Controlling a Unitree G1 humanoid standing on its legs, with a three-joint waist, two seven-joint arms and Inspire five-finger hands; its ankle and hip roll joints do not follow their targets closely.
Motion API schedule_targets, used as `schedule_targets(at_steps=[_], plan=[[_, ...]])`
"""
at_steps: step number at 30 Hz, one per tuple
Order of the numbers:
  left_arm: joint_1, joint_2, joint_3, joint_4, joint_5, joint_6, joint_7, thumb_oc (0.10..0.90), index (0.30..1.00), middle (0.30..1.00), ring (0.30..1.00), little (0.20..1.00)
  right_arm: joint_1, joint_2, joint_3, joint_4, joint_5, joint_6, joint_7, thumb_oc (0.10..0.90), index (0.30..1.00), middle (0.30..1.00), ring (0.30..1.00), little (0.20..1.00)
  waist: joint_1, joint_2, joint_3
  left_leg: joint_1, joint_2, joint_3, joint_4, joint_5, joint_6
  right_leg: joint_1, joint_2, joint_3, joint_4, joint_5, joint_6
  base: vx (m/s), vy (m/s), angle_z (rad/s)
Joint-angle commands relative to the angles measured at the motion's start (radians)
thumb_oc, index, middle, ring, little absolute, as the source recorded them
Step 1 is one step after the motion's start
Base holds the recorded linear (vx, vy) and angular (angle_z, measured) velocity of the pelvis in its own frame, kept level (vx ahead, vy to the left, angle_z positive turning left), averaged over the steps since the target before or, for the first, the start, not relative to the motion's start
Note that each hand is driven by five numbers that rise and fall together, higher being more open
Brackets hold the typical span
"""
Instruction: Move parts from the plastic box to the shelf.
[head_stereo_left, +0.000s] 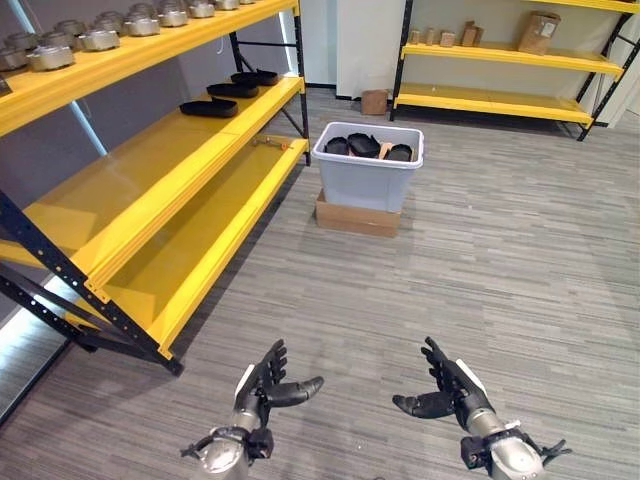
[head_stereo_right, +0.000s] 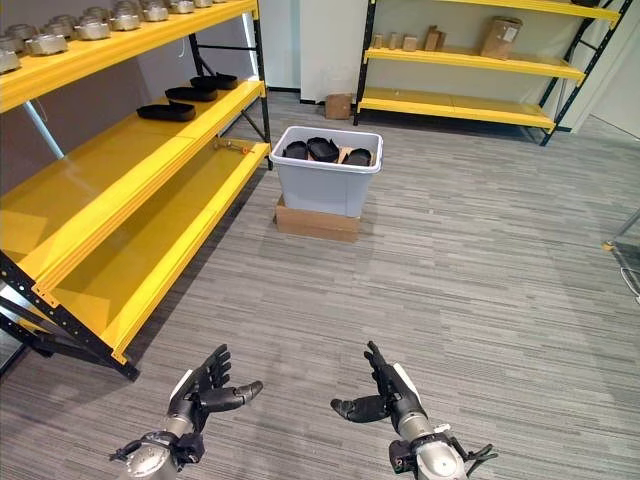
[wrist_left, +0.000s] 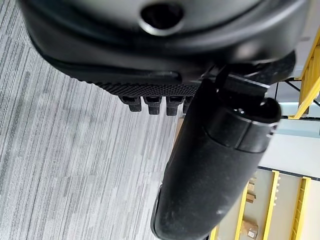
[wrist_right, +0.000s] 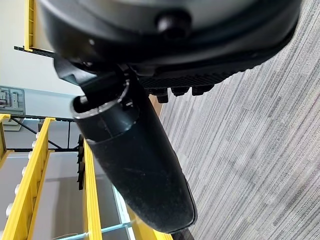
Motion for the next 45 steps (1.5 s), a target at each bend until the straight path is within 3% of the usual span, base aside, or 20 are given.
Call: schedule_targets(at_steps=[1, 30, 36, 38, 41, 42, 45], plan=[[-0.09, 0.014, 0.054, -0.015, 0.024, -0.063, -0.019, 0.9, 1.0, 1.0, 1.0, 1.0, -0.08, -0.014, -0.011, -0.077, 0.048, -0.093, -0.003, 0.9, 1.0, 1.0, 1.0, 1.0, -0.009, -0.004, -0.027, 0.016, 0.058, -0.003, -0.003, -0.012, -0.043, 0.019, -0.023, -0.016, 0.033, -0.038, 0.048, 0.0, 0.0, 0.0], [-0.086, 0.013, 0.08, -0.021, 0.046, -0.076, -0.011, 0.9, 1.0, 1.0, 1.0, 1.0, -0.069, -0.014, -0.011, -0.076, 0.016, -0.089, 0.003, 0.9, 1.0, 1.0, 1.0, 1.0, -0.004, -0.005, -0.03, 0.032, 0.06, 0.001, -0.003, -0.025, -0.04, 0.031, -0.025, -0.013, 0.034, -0.043, 0.051, 0.0, 0.002, 0.0], [-0.105, 0.056, 0.106, -0.066, 0.141, -0.093, 0.022, 0.9, 1.0, 1.0, 1.0, 1.0, -0.111, -0.015, 0.006, -0.061, 0.018, -0.086, 0.008, 0.9, 1.0, 1.0, 1.0, 1.0, 0.011, -0.002, -0.004, 0.023, 0.034, -0.015, 0.014, -0.039, -0.004, -0.034, -0.04, 0.021, 0.15, -0.062, 0.067, -0.02, 0.097, -0.04], [-0.108, 0.062, 0.104, -0.065, 0.167, -0.089, 0.02, 0.9, 1.0, 1.0, 1.0, 1.0, -0.111, -0.005, 0.002, -0.065, 0.022, -0.086, 0.017, 0.9, 1.0, 1.0, 1.0, 1.0, 0.01, 0.003, 0.017, 0.014, 0.008, -0.036, 0.036, -0.056, 0.029, -0.116, -0.06, 0.021, 0.345, -0.06, 0.085, -0.01, 0.223, -0.15], [-0.116, 0.067, 0.101, -0.066, 0.163, -0.092, 0.022, 0.9, 1.0, 1.0, 1.0, 1.0, -0.116, 0.001, 0.014, -0.071, 0.031, -0.091, 0.019, 0.9, 1.0, 1.0, 1.0, 1.0, -0.008, 0.013, 0.053, 0.025, 0.001, -0.052, 0.041, -0.058, 0.047, -0.207, -0.056, 0.041, 0.531, 0.03, 0.082, 0.0, 0.144, -0.07], [-0.124, 0.069, 0.099, -0.062, 0.167, -0.09, 0.022, 0.9, 1.0, 1.0, 1.0, 1.0, -0.114, 0.003, 0.015, -0.073, 0.035, -0.094, 0.023, 0.9, 1.0, 1.0, 1.0, 1.0, -0.011, 0.018, 0.057, 0.028, 0.002, -0.057, 0.038, -0.057, 0.048, -0.232, -0.047, 0.043, 0.57, 0.023, 0.078, 0.05, 0.106, 0.26], [-0.128, 0.065, 0.103, -0.059, 0.185, -0.092, 0.022, 0.9, 1.0, 1.0, 1.0, 1.0, -0.115, 0.005, 0.014, -0.075, 0.038, -0.097, 0.027, 0.9, 1.0, 1.0, 1.0, 1.0, -0.015, 0.024, 0.052, 0.063, -0.007, -0.045, 0.002, -0.065, 0.042, -0.283, -0.045, -0.003, 0.492, -0.002, 0.073, 0.11, 0.054, 0.17]])
